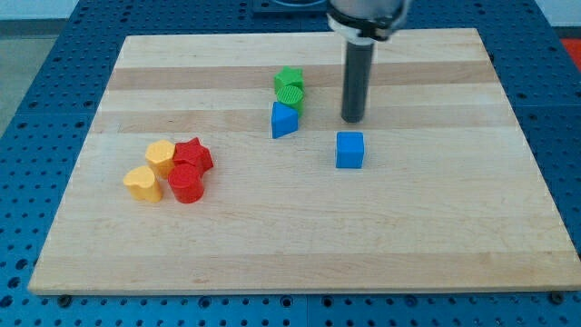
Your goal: Push the blue cube below the red circle
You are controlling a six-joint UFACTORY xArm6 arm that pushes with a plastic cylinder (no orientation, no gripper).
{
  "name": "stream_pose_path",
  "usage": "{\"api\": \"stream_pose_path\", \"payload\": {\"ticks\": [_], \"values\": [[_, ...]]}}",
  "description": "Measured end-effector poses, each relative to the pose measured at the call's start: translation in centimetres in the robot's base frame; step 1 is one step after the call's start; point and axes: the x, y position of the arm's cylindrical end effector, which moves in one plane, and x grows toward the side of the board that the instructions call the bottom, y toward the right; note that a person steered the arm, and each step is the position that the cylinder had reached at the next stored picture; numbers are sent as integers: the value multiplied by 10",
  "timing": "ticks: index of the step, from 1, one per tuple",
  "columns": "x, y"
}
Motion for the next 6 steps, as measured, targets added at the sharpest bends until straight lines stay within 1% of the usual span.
{"api": "stream_pose_path", "payload": {"ticks": [1,2,3,4,5,6], "values": [[72,-14],[121,-43],[118,-43],[126,-30],[150,-87],[154,-146]]}}
